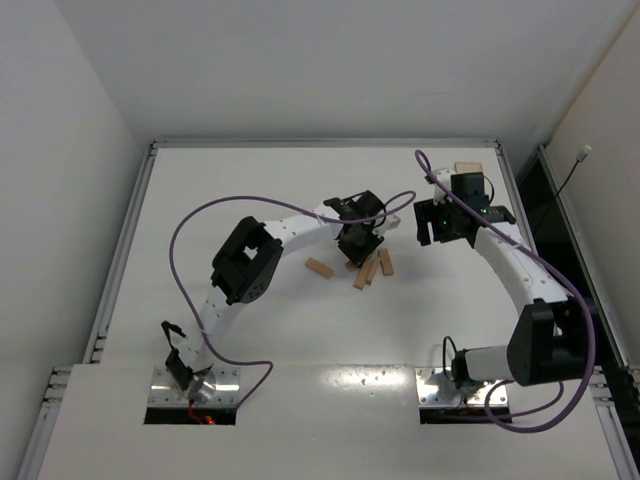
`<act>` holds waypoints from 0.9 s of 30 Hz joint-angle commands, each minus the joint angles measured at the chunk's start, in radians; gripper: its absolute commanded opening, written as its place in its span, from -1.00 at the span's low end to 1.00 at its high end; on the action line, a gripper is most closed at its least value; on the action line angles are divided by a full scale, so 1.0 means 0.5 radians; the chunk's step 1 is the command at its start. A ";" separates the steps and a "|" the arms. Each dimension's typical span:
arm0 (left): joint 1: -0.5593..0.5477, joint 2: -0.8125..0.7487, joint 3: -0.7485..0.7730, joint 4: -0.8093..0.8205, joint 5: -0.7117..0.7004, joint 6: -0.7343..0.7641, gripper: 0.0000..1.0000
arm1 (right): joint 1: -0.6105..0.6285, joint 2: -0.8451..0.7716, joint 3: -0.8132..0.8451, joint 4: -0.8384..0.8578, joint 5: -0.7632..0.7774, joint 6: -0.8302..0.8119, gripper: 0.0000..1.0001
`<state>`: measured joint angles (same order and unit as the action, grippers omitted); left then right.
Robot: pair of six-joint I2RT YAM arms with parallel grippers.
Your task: Build the wood block tower
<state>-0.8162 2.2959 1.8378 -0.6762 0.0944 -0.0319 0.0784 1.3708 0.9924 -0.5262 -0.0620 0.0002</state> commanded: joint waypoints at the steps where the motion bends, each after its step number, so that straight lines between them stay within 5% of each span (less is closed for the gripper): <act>1: 0.120 0.206 -0.016 -0.175 0.057 -0.080 -1.00 | -0.013 -0.088 -0.049 0.019 -0.005 0.015 0.32; 12: 0.378 0.372 0.196 -0.215 -0.005 -0.172 -1.00 | -0.013 -0.066 -0.046 0.037 -0.045 0.033 0.30; 20: 0.317 -0.075 -0.352 -0.096 -0.197 -0.470 -1.00 | -0.013 -0.048 -0.009 0.037 -0.045 0.055 0.28; 27: 0.197 -0.257 -0.417 -0.160 -0.584 -0.917 -1.00 | -0.013 -0.048 -0.049 0.037 -0.063 0.110 0.20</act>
<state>-0.6937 2.1780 1.6585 -0.6670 -0.0738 -0.3553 0.0784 1.3495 0.9581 -0.5316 -0.0738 0.0319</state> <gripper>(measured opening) 0.240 0.600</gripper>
